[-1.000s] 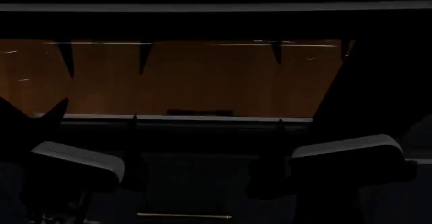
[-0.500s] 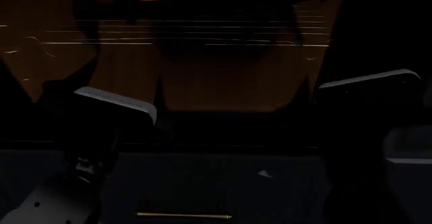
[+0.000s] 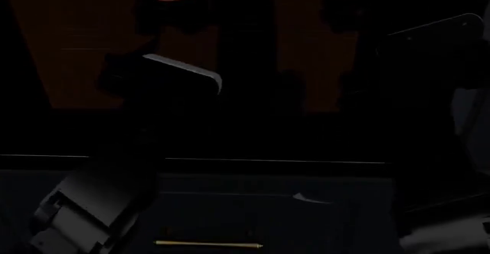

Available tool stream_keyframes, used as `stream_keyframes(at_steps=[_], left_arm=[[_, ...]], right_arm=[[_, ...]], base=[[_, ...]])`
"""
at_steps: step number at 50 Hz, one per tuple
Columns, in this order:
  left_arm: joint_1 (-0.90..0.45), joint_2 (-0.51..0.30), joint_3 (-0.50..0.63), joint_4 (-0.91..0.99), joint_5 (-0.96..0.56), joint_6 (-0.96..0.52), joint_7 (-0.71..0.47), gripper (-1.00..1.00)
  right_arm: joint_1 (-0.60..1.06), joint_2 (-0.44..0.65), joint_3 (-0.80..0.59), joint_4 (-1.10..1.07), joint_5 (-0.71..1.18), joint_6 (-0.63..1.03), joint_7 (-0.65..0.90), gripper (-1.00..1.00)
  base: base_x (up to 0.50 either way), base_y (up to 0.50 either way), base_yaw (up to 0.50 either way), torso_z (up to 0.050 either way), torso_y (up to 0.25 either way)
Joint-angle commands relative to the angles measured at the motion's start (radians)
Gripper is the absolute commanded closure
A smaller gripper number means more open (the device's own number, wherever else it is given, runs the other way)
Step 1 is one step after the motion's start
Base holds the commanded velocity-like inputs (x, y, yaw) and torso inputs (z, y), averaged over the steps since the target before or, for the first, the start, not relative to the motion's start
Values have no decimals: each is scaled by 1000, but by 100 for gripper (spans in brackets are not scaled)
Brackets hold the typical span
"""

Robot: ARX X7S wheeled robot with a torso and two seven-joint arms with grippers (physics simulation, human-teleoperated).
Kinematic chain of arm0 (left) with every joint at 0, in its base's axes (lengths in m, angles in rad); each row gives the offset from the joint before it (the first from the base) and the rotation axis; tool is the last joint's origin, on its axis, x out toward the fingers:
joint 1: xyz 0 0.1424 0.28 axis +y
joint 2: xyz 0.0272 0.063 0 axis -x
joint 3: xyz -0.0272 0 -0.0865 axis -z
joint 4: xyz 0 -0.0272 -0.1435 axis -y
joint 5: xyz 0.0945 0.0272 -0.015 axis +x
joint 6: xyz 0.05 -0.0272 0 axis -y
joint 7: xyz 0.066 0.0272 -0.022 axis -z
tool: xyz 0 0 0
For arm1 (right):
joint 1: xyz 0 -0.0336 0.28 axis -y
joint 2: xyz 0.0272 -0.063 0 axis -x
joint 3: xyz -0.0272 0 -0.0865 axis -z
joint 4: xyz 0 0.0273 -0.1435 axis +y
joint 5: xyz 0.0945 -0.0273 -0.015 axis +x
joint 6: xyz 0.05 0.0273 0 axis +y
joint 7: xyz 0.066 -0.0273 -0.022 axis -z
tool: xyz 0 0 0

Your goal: Close the oven door

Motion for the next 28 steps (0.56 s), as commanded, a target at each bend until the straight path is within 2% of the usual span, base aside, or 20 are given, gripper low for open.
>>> stream_keyframes(at_steps=[1,6,11,18,28], left_arm=[[-201,20,545,-262,-527,211,-86,-100],[-237,20,655,-269,-642,223,-97,-100],[-250,20,671,-274,-700,219,-86,-100],[-261,20,689,-246,-708,206,-113,-100],[-276,20,685,-264,-757,209,-102,-100]], right_arm=[[205,-57,-67,406,-78,-164,-65,-100],[293,-94,-81,612,-98,-264,-80,-100],[349,-122,-94,756,-114,-330,-88,-100],[431,-167,-113,968,-133,-437,-101,-100],[444,-178,-112,976,-136,-433,-108,-100]], base=[[0,0,0,0,0],[4,0,-1,0,0],[81,-2,8,3,0],[115,-4,29,5,0],[110,-1,30,7,0]])
